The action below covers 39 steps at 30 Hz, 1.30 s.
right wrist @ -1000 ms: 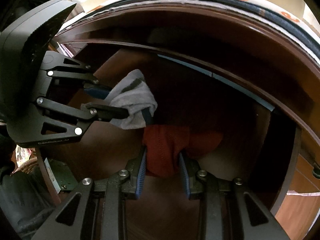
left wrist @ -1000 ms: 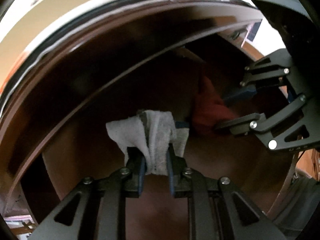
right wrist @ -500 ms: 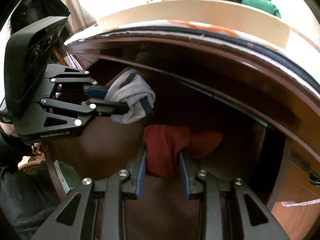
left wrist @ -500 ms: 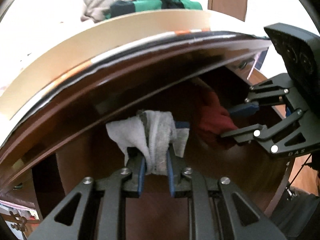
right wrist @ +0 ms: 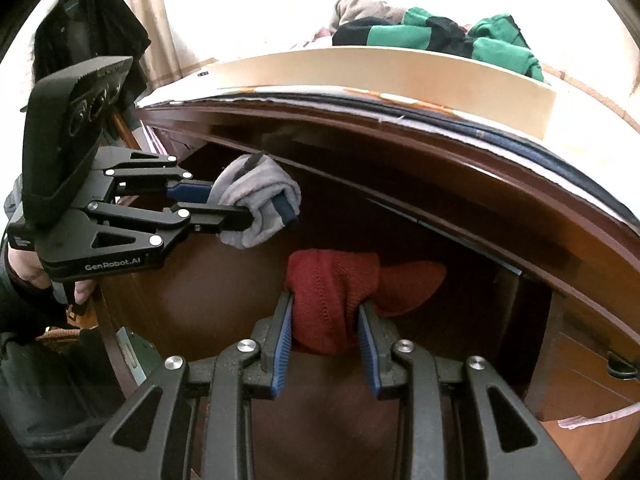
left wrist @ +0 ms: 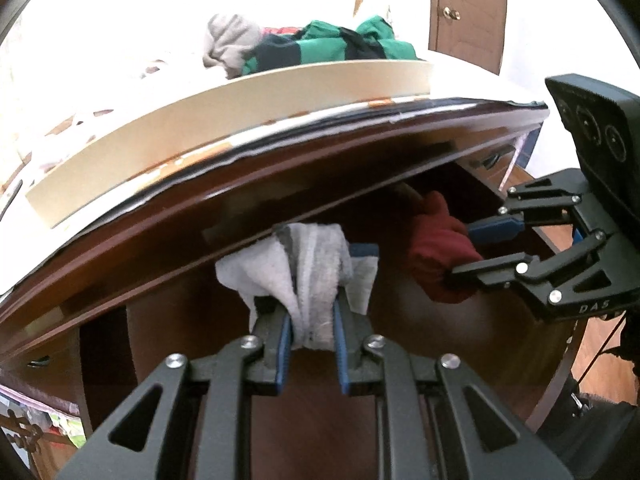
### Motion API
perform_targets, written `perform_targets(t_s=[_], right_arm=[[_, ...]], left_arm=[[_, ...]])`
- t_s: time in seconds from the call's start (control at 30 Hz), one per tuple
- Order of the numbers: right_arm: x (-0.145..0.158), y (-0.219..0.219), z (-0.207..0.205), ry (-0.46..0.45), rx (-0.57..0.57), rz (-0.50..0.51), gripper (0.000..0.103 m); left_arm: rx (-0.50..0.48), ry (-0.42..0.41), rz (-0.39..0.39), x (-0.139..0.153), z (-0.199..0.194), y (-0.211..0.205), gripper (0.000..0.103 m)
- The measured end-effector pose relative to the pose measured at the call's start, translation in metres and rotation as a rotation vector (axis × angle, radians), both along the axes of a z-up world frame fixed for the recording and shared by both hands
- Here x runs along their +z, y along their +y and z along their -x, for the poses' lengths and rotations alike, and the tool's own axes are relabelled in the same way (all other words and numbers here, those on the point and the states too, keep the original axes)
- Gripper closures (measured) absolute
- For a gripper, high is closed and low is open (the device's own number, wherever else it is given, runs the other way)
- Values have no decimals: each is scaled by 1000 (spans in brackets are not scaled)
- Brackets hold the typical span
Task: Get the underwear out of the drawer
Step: 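Lift both held socks up out of the drawer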
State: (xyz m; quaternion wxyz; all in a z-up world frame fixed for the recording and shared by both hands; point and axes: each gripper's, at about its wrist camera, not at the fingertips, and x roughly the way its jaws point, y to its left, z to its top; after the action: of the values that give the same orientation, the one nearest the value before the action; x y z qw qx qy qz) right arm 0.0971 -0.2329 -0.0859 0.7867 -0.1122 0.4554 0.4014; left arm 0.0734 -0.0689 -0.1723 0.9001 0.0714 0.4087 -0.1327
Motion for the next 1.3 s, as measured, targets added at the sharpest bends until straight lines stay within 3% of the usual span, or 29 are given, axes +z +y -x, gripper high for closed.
perform_targets(t_s=[1.3], right_arm=[[33,-19,28,-262,-38,-173,70]], left_arm=[[96,-207,54,31,41,44,87]])
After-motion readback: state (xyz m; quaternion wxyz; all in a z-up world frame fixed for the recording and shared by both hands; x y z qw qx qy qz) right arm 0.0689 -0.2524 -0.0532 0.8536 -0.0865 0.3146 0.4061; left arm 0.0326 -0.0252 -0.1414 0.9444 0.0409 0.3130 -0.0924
